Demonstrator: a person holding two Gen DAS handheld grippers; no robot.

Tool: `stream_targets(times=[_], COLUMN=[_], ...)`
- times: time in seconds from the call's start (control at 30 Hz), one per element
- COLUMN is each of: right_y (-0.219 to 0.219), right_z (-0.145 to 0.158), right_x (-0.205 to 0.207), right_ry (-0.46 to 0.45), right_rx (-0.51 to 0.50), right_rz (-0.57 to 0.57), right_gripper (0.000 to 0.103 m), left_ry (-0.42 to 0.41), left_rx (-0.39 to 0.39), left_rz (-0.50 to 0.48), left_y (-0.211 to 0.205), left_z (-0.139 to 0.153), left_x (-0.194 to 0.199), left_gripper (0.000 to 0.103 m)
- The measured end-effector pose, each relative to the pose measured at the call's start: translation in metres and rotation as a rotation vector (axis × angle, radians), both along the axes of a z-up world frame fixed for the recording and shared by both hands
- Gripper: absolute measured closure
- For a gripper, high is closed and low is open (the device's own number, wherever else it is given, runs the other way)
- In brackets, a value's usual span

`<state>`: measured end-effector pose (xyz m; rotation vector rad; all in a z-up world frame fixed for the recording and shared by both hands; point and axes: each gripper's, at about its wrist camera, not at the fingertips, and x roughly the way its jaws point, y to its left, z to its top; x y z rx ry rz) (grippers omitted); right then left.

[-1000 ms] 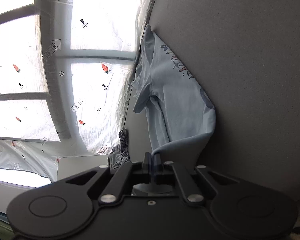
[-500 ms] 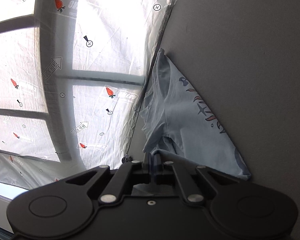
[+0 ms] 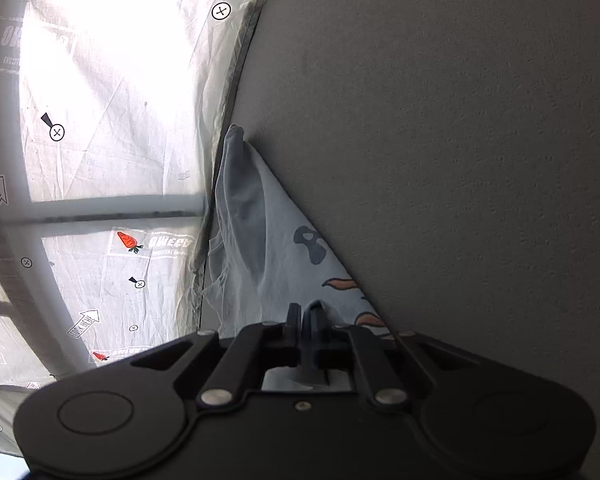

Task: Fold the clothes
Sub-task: 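Fold the held end over the shirt toward the collar and open both tools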

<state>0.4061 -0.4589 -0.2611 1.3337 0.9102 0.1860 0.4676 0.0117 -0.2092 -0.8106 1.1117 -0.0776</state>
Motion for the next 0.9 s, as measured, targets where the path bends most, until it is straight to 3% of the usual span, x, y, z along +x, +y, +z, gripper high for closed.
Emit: stream_targets(times=[0.1, 0.23, 0.33, 0.5, 0.67, 0.8, 0.9], right_y=[0.000, -0.003, -0.008, -0.018, 0.011, 0.049, 0.070], right_z=[-0.012, -0.017, -0.008, 0.023, 0.050, 0.053, 0.052], right_x=[0.014, 0.016, 0.012, 0.009, -0.001, -0.012, -0.012], right_ry=[0.048, 0.074, 0.023, -0.105, -0.157, -0.144, -0.151], right_rx=[0.006, 0.032, 0.037, -0.044, -0.276, -0.467, -0.551], right_rz=[-0.008, -0.037, -0.100, -0.107, 0.092, 0.257, 0.351], right_gripper=[0.097, 0.094, 0.082, 0.082, 0.082, 0.082, 0.082], left_ry=[-0.050, -0.086, -0.102, -0.114, -0.079, -0.018, -0.006], left_rx=[-0.025, -0.022, 0.013, 0.042, 0.105, 0.224, 0.297], left_rz=[0.047, 0.091, 0.089, 0.048, -0.033, -0.150, -0.205], left_y=[0.008, 0.018, 0.018, 0.004, -0.023, -0.049, -0.060], left_z=[0.006, 0.020, 0.031, 0.041, 0.031, 0.011, 0.001], left_x=[-0.005, -0.012, -0.021, -0.045, -0.067, -0.074, -0.076], left_gripper=[0.057, 0.053, 0.053, 0.048, 0.048, 0.046, 0.046])
